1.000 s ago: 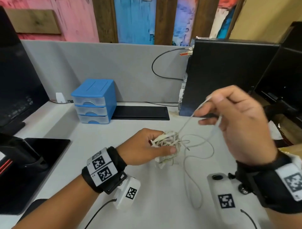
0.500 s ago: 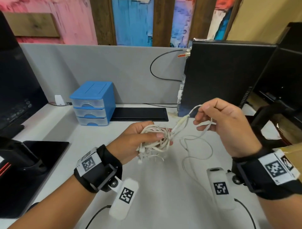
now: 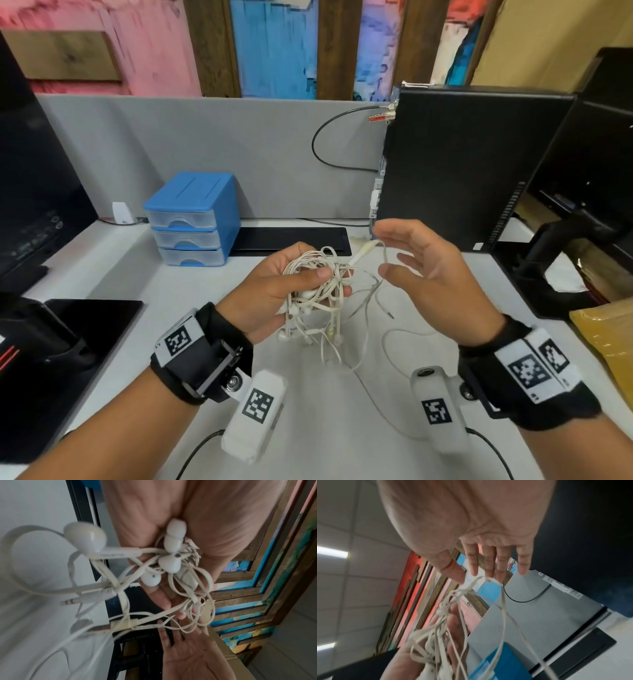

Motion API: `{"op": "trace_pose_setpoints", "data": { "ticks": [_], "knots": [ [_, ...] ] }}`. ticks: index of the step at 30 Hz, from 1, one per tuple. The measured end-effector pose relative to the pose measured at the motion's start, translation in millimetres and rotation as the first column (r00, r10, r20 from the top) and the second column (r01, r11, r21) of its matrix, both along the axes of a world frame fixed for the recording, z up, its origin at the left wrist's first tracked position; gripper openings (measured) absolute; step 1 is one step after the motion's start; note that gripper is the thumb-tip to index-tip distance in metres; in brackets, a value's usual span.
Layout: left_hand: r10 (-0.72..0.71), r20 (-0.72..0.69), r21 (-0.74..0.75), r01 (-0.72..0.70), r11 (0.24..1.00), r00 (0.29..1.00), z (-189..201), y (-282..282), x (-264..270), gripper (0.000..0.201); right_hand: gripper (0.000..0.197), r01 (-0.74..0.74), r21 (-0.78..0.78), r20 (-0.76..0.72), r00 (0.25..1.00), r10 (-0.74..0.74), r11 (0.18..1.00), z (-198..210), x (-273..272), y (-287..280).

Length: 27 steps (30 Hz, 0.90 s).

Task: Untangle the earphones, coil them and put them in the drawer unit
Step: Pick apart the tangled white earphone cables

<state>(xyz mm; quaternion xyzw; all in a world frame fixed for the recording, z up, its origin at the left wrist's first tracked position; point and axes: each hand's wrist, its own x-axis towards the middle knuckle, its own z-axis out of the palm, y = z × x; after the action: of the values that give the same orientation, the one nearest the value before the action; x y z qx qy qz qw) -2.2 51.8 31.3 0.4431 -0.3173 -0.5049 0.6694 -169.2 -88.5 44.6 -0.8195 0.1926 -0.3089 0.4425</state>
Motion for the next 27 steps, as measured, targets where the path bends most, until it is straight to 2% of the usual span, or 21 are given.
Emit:
{"op": "trace_pose_setpoints", "data": {
  "ticks": [2, 4, 7, 14, 16, 18, 22, 24, 27],
  "knots": [
    [-0.001, -0.006, -0.004, 0.0, 1.0, 1.0, 0, 1, 0, 0.015, 0.04, 0.052, -0.103, 0.116, 0.992, -0.04, 0.993, 1, -1, 5],
    [0.004, -0.013, -0.006, -0.004, 1.0, 1.0, 1, 1, 0, 0.015, 0.025, 0.064, -0.219, 0.186, 0.982, -0.023, 0.974, 2, -3, 9],
    [0.008, -0.001, -0.015, -0.008, 1.0, 1.0, 3, 1, 0, 0.015, 0.004, 0.032, -0.28, 0.143, 0.99, 0.008, 0.959, 2, -4, 13],
    [0.008, 0.044, -0.024, -0.007, 1.0, 0.999, 3, 1, 0, 0.02, 0.019, 0.062, -0.347, -0.058, 0.995, -0.087, 0.936, -13, 5, 17],
    [-0.001, 0.048, -0.023, 0.002, 1.0, 0.999, 2, 0, 0, 0.018, 0.016, 0.045, -0.304, -0.044, 0.997, -0.062, 0.952, -13, 6, 17],
    [-0.005, 0.034, -0.03, 0.006, 1.0, 0.999, 2, 0, 0, 0.01, 0.008, -0.002, -0.189, -0.021, 1.0, -0.002, 0.982, -12, 6, 15],
    [-0.012, 0.017, -0.031, 0.012, 0.999, 1.0, 2, 0, 0, 0.004, 0.016, -0.125, 0.087, 0.099, 0.988, 0.116, 0.988, -8, 6, 9],
    [-0.01, 0.013, -0.033, 0.011, 0.999, 1.0, 3, 1, 0, 0.007, 0.018, -0.142, 0.175, 0.139, 0.983, 0.118, 0.974, -6, 6, 10],
    [0.003, -0.019, -0.044, -0.004, 0.999, 1.0, 3, 1, 0, 0.025, 0.018, -0.114, 0.216, 0.133, 0.987, 0.087, 0.97, -5, 5, 11]
  ]
}}
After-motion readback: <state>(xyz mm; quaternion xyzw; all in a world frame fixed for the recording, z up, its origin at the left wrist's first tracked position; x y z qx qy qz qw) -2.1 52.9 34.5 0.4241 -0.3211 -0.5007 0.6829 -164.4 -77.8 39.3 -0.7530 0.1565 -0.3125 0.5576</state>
